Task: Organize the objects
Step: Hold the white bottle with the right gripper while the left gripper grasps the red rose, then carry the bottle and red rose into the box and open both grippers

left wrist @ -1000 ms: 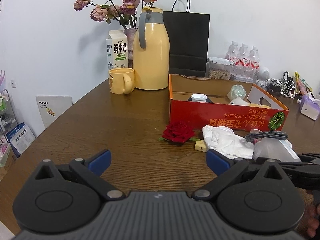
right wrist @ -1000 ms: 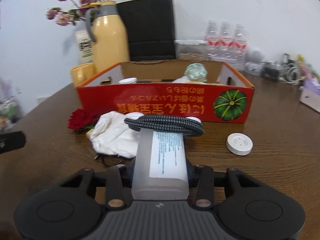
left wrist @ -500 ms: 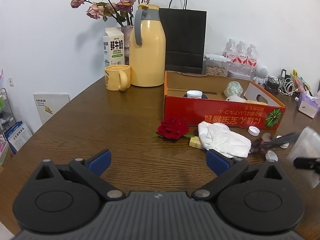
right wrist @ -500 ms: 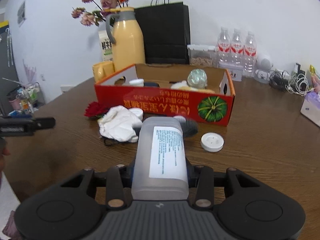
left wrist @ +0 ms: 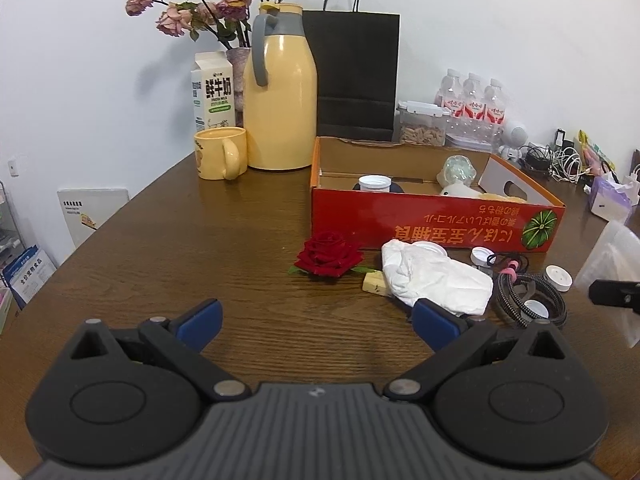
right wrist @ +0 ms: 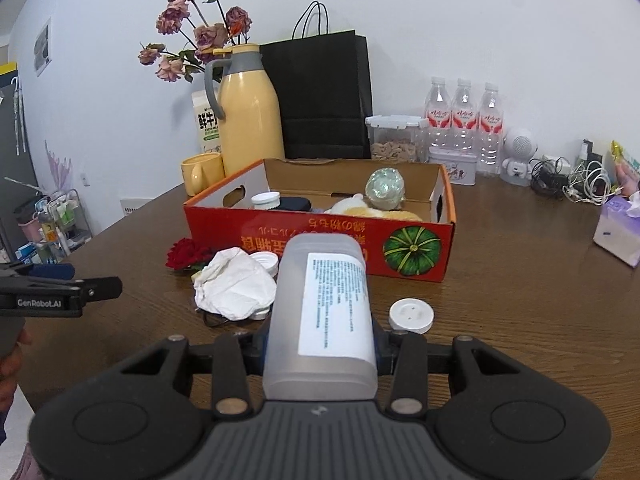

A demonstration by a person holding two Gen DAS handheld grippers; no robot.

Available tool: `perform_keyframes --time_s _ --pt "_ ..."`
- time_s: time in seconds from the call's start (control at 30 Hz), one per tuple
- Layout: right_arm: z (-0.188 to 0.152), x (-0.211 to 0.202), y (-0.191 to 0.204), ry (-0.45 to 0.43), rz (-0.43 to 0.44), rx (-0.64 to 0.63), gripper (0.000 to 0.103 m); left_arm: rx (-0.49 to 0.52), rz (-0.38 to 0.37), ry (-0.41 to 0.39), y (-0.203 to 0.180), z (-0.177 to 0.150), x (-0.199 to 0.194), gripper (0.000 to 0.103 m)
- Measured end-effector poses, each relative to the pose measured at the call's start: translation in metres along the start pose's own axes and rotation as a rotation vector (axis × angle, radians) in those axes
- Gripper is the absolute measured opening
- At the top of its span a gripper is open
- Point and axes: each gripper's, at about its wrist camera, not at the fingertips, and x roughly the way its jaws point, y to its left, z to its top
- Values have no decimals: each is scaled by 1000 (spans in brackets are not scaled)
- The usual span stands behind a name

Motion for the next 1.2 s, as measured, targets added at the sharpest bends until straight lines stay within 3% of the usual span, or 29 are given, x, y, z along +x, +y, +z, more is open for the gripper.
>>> perform_keyframes --time_s 0.13,0.37,0.63,0.7,0.77,0.83,0.9,1.2 --pt "1 7 0 -1 2 7 40 23 -9 0 -8 5 11 103" --pt "7 18 -3 -6 -4 14 40 11 40 1 -5 27 55 103" --pt "15 34 -5 -1 -13 18 40 -45 52 71 6 45 109 102" --pt "16 39 -5 3 -12 19 40 -50 38 81 7 46 116 91" --pt "17 43 -5 4 -11 18 40 -54 26 98 6 46 123 74" --pt "19 46 -5 4 -8 19 40 -62 -5 113 6 45 127 46" --pt "21 49 -4 3 -4 17 40 -69 -14 98 7 44 125 35" --pt "32 57 -2 -20 13 8 40 -86 -27 -18 8 52 92 28"
